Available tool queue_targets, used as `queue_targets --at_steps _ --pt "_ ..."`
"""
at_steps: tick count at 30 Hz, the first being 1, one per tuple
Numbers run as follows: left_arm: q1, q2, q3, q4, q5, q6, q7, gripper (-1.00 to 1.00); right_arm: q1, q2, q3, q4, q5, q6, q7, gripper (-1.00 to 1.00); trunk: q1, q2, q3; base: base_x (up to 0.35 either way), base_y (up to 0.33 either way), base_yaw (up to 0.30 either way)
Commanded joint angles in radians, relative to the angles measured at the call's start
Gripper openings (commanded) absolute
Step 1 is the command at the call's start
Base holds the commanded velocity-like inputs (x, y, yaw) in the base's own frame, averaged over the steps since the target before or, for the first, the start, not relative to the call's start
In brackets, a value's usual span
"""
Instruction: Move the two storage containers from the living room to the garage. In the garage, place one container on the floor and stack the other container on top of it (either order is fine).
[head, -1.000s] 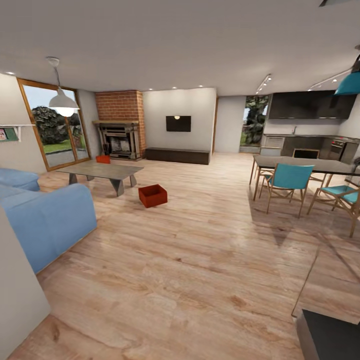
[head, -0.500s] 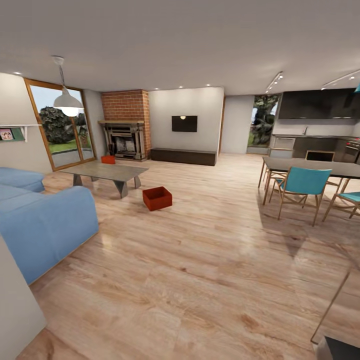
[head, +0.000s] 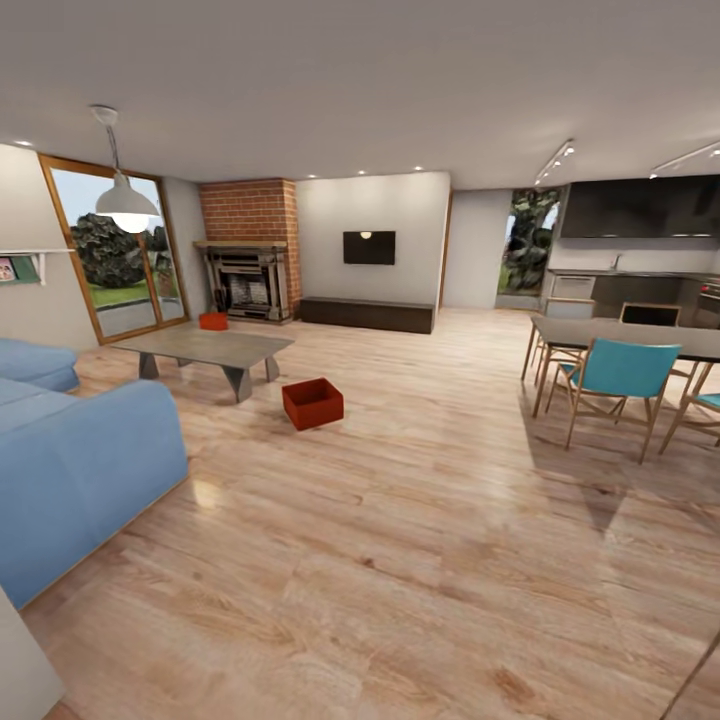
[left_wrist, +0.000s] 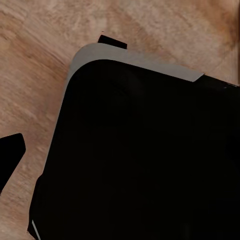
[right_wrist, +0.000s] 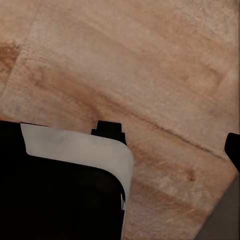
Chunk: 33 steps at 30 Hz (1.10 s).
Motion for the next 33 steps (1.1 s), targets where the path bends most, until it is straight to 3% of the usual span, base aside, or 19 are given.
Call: queue_targets --at_steps 1,33 --pt "0.000 0.000 0.001 0.000 0.004 -0.002 0.000 1.00 -0.001 0.000 0.005 0.003 0.004 -0.006 0.001 1.00 0.001 0.000 -0.001 0.323 0.000 0.000" --pt "0.000 0.001 0.001 0.000 0.004 -0.002 0.000 1.00 -0.001 0.000 0.005 0.003 0.004 -0.007 0.002 1.00 0.001 0.000 -0.001 0.323 0.000 0.000"
